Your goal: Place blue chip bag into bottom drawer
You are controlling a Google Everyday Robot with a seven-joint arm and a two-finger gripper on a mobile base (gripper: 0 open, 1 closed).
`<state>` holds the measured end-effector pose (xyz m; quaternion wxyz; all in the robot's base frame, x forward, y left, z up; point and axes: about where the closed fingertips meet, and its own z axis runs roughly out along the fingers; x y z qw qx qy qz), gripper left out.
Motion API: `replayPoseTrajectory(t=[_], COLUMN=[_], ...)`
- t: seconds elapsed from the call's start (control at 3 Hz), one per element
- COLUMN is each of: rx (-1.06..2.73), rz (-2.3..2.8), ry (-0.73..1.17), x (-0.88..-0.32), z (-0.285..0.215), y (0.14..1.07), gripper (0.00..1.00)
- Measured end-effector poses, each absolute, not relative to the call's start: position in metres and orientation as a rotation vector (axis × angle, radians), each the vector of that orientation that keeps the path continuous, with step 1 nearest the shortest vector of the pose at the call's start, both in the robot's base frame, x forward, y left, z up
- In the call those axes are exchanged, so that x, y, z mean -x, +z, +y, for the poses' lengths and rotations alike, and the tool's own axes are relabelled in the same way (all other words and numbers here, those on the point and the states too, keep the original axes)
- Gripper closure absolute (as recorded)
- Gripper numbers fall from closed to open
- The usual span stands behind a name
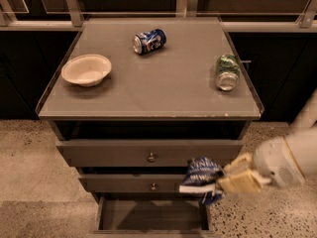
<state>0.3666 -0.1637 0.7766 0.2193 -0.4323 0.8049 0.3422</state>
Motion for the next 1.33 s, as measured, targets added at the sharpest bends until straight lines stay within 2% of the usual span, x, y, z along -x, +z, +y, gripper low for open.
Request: replayPoseTrajectory(t=[0.33,1.0,1.33], rx=[0.989,0.971,0.827], rz=[2.311,2.313,2.316], ry=[1.032,1.082,1.162], x=[-0.334,-0.327,-0.335], z=[-0.186,-0.183,-0.201], y=[0.688,0.672,0.642], gripper=[1.00,1.00,1.00])
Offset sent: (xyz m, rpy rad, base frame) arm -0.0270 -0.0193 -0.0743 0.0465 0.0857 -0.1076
